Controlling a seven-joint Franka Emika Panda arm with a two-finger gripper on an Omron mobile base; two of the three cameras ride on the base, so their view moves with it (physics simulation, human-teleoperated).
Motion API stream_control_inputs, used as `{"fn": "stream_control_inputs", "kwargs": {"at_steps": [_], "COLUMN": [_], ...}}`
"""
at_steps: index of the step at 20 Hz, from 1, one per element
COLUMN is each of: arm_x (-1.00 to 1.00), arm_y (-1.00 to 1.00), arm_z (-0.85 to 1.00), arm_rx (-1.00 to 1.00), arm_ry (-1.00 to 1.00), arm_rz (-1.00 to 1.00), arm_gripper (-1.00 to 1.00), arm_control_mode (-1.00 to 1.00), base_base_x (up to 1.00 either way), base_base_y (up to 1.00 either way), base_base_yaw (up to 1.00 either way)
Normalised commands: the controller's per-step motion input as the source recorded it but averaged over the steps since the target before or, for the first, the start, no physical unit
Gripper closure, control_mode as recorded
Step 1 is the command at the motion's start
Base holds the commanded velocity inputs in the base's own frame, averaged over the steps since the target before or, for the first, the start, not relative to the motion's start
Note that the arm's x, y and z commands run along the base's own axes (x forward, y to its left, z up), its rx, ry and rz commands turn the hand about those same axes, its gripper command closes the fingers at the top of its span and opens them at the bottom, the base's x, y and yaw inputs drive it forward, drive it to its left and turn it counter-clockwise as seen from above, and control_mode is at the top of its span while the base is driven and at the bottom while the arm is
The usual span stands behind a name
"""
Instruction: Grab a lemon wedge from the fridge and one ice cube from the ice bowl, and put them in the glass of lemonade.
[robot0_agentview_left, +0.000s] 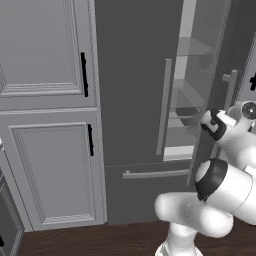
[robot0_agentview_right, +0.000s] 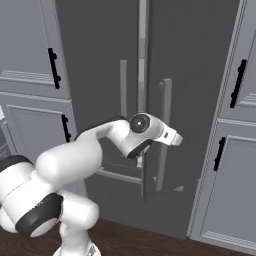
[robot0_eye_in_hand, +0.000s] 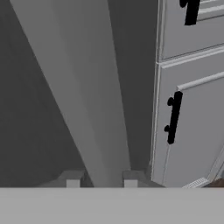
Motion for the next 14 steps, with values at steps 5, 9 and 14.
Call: {"fn": "stream_control_inputs", "kwargs": {"at_steps": [5,9,14], "arm_x": [-0.79,-0.48,-0.52], "arm_y": [-0.68,-0.32,0.11], "arm_z": [0.38,0.17,0.67], "arm_rx": [0.05,0.01,-0.01], "arm_ry": [-0.02,0.00,-0.15], "arm_rz": [-0.15,-0.16,0.00], "arm_gripper": [1.00,-1.00,-1.00], "arm_control_mode": [-1.00,-1.00,-1.00], "base_base_x": [0.00,0.00,0.00], "base_base_y": [0.00,0.00,0.00], "base_base_yaw": [0.00,0.00,0.00]}}
